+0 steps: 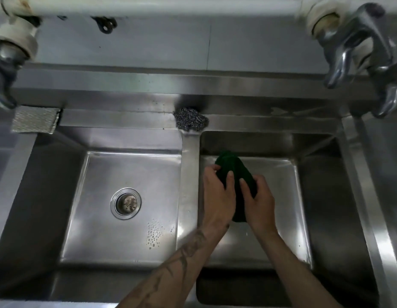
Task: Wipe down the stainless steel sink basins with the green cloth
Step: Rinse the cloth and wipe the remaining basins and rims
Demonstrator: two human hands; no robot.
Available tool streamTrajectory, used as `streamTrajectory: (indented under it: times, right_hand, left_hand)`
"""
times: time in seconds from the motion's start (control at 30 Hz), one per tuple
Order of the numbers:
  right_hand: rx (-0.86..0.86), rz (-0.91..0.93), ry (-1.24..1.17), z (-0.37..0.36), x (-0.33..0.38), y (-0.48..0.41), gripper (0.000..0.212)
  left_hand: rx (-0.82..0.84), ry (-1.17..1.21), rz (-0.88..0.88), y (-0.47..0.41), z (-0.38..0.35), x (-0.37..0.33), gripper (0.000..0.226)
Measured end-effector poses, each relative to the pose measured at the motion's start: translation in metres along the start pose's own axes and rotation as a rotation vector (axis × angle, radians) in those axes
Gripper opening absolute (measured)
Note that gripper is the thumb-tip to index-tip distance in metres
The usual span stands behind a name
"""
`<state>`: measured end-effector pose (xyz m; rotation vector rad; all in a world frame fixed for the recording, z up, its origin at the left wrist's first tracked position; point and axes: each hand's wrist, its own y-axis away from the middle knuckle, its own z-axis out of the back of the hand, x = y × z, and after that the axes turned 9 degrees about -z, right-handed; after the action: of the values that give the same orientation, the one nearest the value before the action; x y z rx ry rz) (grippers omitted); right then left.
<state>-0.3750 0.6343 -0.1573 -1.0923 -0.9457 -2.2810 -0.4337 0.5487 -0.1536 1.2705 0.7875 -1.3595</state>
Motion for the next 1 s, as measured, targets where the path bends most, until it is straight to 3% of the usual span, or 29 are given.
streamTrajectory:
  times: [0.2, 0.37, 0.43, 0.53, 0.63, 0.7, 1.0]
  right_hand:
    - [0.127, -0.101, -0.094, -0.027, -0.028, -0.085, 0.01]
    - [0.227, -0.218, 0.167, -0.054, -0.091, -0.147, 0.032]
    - [0.161, -0.122, 0.311, -0.053, -0.11, -0.152, 0.033]
    - [0.055, 0.215, 0.543, -0.057, -0.119, -0.15, 0.034]
    - [0.053, 0.57, 0.736, -0.072, -0.122, -0.165, 0.045]
    - [0.102, 0.709, 0.82, -0.08, -0.126, -0.181, 0.051]
    - [0.02, 0.574, 0.834, -0.133, -0.149, -0.154, 0.065]
  left_hand:
    - [-0.112, -0.039, 0.09, -0.034, -0.022, 0.0, 0.012]
    - [-0.06, -0.32, -0.229, -0.031, 0.009, -0.005, 0.026]
    - [-0.037, -0.611, -0.398, -0.034, 0.032, 0.001, 0.028]
    - [0.045, -0.946, -0.446, -0.038, 0.054, 0.024, 0.043]
    - [0.162, -1.044, -0.437, -0.035, 0.062, 0.043, 0.059]
    - [0.163, -1.034, -0.454, -0.035, 0.065, 0.05, 0.061]
    - [0.119, -0.973, -0.483, -0.039, 0.066, 0.057, 0.056]
